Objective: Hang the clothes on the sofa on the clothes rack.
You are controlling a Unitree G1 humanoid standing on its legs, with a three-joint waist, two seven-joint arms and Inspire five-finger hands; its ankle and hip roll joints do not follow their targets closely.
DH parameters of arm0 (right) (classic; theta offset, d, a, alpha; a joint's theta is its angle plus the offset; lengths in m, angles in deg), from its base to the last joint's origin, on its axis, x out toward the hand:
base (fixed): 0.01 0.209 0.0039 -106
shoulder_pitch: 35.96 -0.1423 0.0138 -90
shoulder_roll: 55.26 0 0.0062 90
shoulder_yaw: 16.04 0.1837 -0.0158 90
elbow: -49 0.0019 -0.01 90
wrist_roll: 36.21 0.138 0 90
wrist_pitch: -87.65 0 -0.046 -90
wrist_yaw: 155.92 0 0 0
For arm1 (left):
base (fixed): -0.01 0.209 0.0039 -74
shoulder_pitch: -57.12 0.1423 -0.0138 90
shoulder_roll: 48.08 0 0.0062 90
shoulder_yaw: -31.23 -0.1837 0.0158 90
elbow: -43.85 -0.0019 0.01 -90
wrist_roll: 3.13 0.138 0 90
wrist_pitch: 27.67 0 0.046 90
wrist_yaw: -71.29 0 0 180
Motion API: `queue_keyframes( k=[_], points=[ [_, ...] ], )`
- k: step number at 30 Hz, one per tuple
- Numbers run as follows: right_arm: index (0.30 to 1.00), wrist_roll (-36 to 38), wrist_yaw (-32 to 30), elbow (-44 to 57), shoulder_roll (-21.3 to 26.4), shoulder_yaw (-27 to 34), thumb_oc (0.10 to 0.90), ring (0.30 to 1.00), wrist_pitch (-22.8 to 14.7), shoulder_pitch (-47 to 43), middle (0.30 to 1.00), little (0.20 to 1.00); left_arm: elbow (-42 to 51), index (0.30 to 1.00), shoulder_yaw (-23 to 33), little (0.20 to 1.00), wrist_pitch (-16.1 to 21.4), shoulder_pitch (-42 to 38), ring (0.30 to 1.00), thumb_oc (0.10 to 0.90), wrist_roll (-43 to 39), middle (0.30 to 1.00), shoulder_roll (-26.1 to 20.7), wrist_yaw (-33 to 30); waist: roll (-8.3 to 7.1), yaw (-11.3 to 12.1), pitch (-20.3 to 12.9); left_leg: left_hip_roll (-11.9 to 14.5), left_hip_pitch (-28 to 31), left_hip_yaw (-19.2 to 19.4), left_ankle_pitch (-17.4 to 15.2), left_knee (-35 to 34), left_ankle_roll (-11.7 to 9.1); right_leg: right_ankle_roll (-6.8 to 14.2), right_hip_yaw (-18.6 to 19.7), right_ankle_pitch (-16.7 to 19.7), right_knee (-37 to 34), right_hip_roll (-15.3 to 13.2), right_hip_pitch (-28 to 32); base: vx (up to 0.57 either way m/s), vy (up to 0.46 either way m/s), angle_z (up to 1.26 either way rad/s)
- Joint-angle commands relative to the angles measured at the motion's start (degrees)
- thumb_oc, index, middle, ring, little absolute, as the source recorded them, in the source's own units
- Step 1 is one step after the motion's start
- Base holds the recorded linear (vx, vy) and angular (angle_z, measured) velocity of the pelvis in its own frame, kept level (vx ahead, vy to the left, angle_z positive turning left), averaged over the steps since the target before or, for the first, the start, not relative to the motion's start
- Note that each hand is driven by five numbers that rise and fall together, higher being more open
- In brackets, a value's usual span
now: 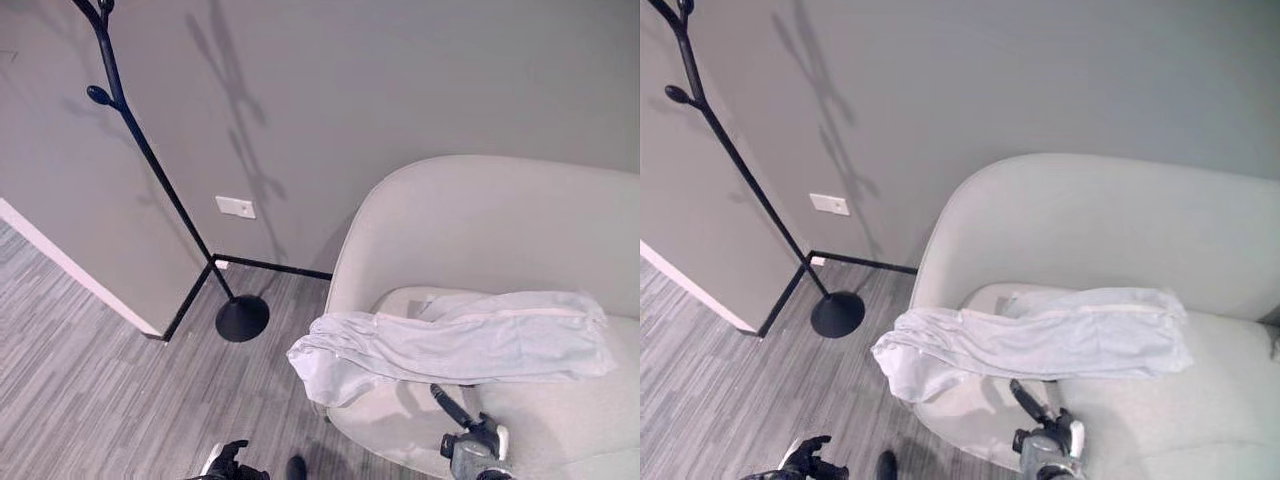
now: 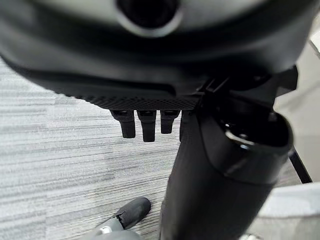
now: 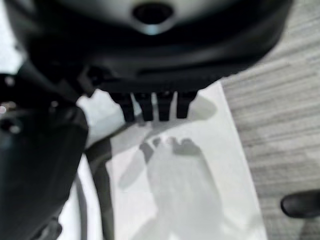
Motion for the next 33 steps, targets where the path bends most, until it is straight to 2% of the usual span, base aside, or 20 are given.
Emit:
queue_keyframes(
  k=[1, 8, 14, 21, 26, 33],
  points=[
    [0.900, 4.5, -3.3, -2.3, 4.6, 2.5, 0.800, 0.900, -5.0, -8.4, 0.900, 0.900, -4.5, 0.900, -6.6, 0.900, -0.2, 0.3, 0.900, 0.800, 3.6, 0.900, 5.7, -0.3, 0.94, 2.6, 3.1, 3.2, 0.9, 0.1, -5.3, 0.2, -3.5, 2.7, 0.3, 3.5, -0.6, -1.8, -4.0, -0.06, 0.008, 0.02],
    [0.900, 9.1, -3.3, -3.9, 7.7, 2.6, 0.800, 0.900, -6.5, -15.6, 0.900, 0.900, -2.8, 0.900, -10.0, 0.900, 0.8, -2.1, 0.900, 0.800, 4.0, 0.900, 5.5, -1.2, 2.70, 3.5, 5.2, 2.8, -2.2, -0.3, -4.3, 0.2, -3.6, 2.7, 0.4, 4.2, -0.6, -1.9, -7.3, -0.05, 0.012, 0.03],
    [0.900, 9.8, -4.1, 0.1, 5.5, 0.5, 0.800, 0.900, -8.5, -19.6, 0.900, 0.900, -1.9, 0.900, -12.8, 0.900, 1.5, -3.5, 0.900, 0.800, 6.1, 0.900, 5.9, -2.5, 3.36, 4.1, 6.5, 2.7, -4.1, -0.3, -4.1, 0.2, -3.6, 2.8, 0.9, 4.6, -0.6, -2.1, -9.4, 0.00, 0.000, 0.00],
    [0.900, 7.6, -5.8, 3.8, 3.6, -2.1, 0.800, 0.900, -9.0, -24.4, 0.900, 0.900, 0.0, 0.900, -16.1, 0.900, 1.7, -5.0, 0.900, 0.800, 8.2, 0.900, 5.8, -3.4, 3.93, 5.5, 7.9, 2.5, -5.6, -0.8, -3.8, 0.2, -3.6, 2.9, 1.0, 4.7, -0.6, -2.1, -10.8, 0.00, 0.005, -0.01],
    [0.900, 7.8, -6.1, 0.3, 4.2, -2.7, 0.800, 0.900, -8.6, -29.4, 0.900, 0.900, 0.8, 0.900, -18.3, 0.900, 2.1, -6.1, 0.900, 0.800, 9.0, 0.900, 5.6, -4.3, 4.27, 7.0, 8.8, 2.4, -6.7, -1.5, -3.5, 0.2, -3.6, 3.0, 0.5, 4.8, -0.6, -2.3, -11.6, 0.00, 0.007, 0.06],
    [0.900, 13.9, -4.8, -9.6, 9.9, -1.9, 0.800, 0.900, -7.3, -36.8, 0.900, 0.900, 3.1, 0.900, -21.4, 0.900, 2.5, -8.3, 0.900, 0.800, 9.0, 0.900, 5.2, -5.6, 4.96, 9.7, 10.5, 1.8, -9.2, -2.6, -3.0, 0.2, -3.6, 3.4, -0.3, 4.9, -0.6, -2.6, -13.5, -0.01, 0.021, 0.14]
  ],
)
